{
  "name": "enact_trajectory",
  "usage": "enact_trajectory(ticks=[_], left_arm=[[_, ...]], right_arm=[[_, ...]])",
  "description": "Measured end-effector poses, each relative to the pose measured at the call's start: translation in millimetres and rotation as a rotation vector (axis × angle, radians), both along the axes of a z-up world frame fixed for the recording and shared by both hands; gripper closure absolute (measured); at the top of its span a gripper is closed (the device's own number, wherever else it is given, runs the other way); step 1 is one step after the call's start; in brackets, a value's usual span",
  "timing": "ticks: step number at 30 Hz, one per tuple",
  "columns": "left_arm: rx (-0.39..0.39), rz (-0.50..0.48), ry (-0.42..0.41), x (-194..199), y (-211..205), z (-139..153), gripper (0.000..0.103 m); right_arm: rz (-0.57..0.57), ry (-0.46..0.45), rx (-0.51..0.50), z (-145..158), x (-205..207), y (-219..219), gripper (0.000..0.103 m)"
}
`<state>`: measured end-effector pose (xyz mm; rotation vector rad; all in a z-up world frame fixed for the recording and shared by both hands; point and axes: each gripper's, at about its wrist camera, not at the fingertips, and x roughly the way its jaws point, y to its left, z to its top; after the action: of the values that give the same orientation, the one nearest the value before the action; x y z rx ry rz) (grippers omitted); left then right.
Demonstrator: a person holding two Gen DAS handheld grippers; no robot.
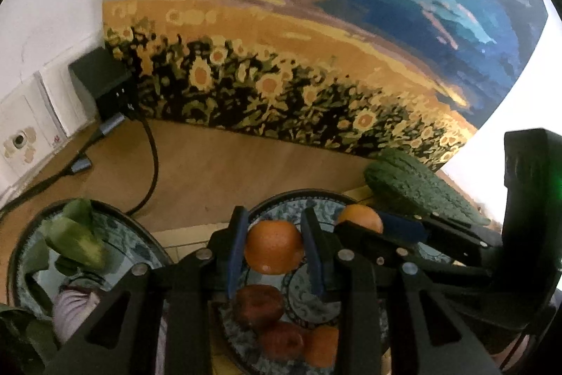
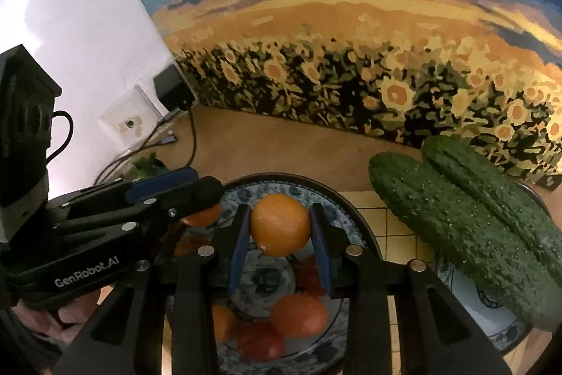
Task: Organize fruits
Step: 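Lower the orange onto the plate and open the left tool while the right tool releases its orange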
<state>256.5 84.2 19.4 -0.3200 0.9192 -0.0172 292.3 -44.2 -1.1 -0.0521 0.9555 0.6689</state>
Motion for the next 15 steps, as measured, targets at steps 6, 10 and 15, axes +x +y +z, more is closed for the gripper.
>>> enact_trajectory(ticks=[6, 10, 15], left_arm=[[-0.017, 0.007, 0.007, 3, 1, -8, 0.07], [-0.03, 0.008, 0.008, 5, 1, -11, 0.07], [-0.044, -0.001, 0.012, 5, -1, -13, 0.07]], right_arm=[[0.007, 0.002, -0.025, -8, 6, 1, 0.068], [0.019, -0.015, -0.041, -9, 4, 1, 0.068], [0.041, -0.038, -0.06, -10, 0, 4, 0.068]])
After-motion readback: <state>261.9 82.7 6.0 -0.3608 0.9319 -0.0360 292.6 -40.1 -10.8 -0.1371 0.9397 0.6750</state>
